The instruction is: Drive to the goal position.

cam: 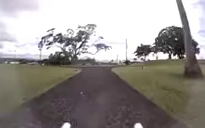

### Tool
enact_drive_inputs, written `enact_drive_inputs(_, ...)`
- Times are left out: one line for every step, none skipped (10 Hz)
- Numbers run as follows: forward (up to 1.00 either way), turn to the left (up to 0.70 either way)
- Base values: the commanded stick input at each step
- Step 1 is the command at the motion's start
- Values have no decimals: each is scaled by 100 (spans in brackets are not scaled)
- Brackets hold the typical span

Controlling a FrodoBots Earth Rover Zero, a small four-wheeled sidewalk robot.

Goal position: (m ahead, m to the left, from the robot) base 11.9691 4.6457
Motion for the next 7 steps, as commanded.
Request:
enact_drive_inputs(70,3)
enact_drive_inputs(70,3)
enact_drive_inputs(70,5)
enact_drive_inputs(70,24)
enact_drive_inputs(70,32)
enact_drive_inputs(70,35)
enact_drive_inputs(70,35)
